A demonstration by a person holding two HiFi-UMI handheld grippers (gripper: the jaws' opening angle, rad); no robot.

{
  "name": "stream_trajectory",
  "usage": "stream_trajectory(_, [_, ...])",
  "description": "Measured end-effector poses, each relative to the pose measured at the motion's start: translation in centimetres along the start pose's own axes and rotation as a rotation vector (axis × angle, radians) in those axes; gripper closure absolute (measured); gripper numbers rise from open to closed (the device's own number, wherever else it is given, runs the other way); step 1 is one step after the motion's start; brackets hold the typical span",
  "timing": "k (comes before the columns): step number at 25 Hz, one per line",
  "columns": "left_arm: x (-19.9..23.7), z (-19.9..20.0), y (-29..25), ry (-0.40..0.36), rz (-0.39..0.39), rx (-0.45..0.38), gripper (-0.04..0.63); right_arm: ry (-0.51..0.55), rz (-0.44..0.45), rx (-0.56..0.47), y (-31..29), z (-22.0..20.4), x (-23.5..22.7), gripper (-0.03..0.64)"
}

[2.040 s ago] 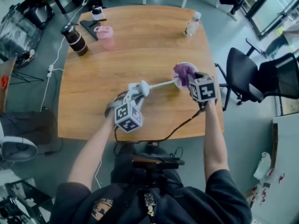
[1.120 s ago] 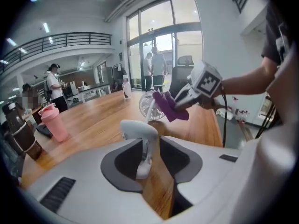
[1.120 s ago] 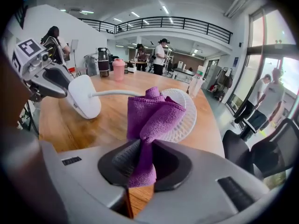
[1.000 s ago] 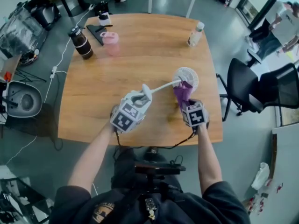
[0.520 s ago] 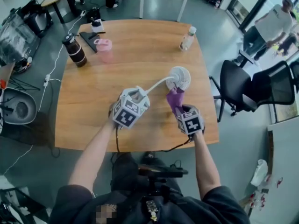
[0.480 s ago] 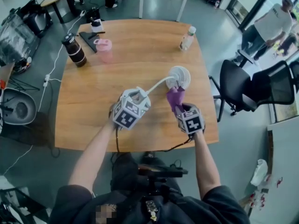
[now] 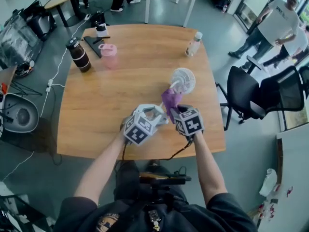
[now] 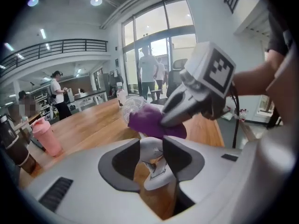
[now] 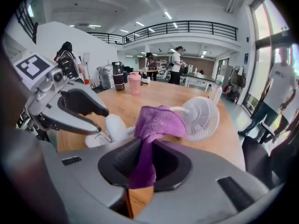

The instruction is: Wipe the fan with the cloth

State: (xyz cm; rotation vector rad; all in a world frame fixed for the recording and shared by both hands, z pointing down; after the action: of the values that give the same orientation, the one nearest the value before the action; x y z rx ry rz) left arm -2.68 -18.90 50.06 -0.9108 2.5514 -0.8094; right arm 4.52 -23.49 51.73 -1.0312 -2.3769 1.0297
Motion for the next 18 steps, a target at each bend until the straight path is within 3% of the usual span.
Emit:
stream_trajectory(8, [-2.5, 2.6, -0.9, -0.014, -0.056, -0.07, 0.439, -0.12, 0.005, 0.019, -1.0, -4.6, 1.1, 0.54])
stream_trajectory(18, [-3.6, 1.0, -0.6, 0.051, -0.107, -0.032, 0.439, -0.134, 0.1, -0.012, -1.4, -5.6, 5.8, 0.541])
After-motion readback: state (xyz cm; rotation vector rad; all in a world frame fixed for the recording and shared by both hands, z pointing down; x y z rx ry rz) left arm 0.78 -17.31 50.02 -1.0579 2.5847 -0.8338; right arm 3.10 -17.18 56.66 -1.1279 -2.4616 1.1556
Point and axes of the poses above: the fingertips, and each gripper's own axes: y backward along the fingers, x to its left, z out of its top, the point moved 1 cm from there along y, backward along the fingers, and after that the axes turned 1 degree about x, right-handed, at the moved point
